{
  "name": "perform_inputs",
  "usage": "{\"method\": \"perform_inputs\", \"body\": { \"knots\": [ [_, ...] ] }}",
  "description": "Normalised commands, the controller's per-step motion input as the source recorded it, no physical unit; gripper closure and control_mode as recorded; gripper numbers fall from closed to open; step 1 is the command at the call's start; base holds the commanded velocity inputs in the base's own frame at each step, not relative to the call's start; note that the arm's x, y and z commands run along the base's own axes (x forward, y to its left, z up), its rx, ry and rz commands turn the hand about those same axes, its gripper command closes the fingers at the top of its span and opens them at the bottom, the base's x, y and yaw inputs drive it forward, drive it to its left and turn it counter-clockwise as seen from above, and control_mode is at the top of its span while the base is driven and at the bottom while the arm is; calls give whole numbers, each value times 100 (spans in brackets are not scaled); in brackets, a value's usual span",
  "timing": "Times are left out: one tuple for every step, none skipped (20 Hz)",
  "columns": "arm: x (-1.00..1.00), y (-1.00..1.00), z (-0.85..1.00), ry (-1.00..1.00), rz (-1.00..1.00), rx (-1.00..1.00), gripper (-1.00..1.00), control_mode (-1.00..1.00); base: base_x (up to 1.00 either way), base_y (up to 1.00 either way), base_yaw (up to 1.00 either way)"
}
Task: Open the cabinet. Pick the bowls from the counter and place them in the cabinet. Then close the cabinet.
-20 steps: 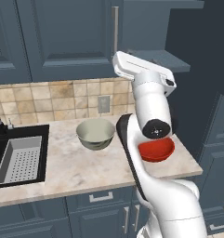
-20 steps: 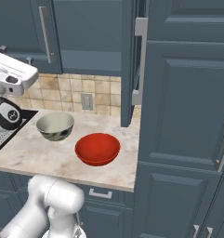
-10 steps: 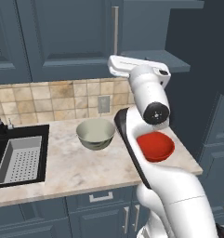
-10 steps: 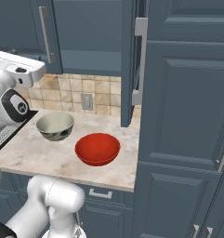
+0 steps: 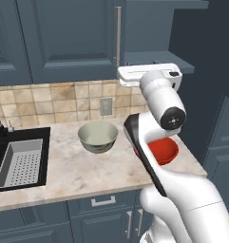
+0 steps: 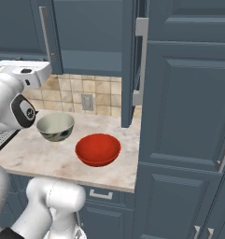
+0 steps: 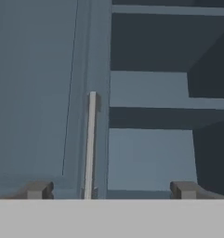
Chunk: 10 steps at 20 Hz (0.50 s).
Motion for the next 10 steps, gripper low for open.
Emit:
{"method": "perform_inputs", "body": {
  "knots": [
    [14, 0, -22, 0, 0, -9, -100, -100, 0, 0, 0],
    [19, 0, -25, 0, 0, 0, -100, -100, 0, 0, 0],
    [21, 0, -24, 0, 0, 0, -100, -100, 0, 0, 0],
    [24, 4, -19, 0, 0, 0, -100, -100, 0, 0, 0],
    [31, 9, -18, 0, 0, 0, -100, -100, 0, 0, 0],
    [35, 14, -16, 0, 0, 0, -100, -100, 0, 0, 0],
    [36, 14, -13, 0, 0, 0, -100, -100, 0, 0, 0],
    [38, 14, -12, 1, 0, 0, -100, -100, 0, 0, 0],
    [44, 16, -13, 2, 0, 0, -100, -100, 0, 0, 0],
    [42, 26, -16, 1, 0, 0, -100, -100, 0, 0, 0]
  ]
}}
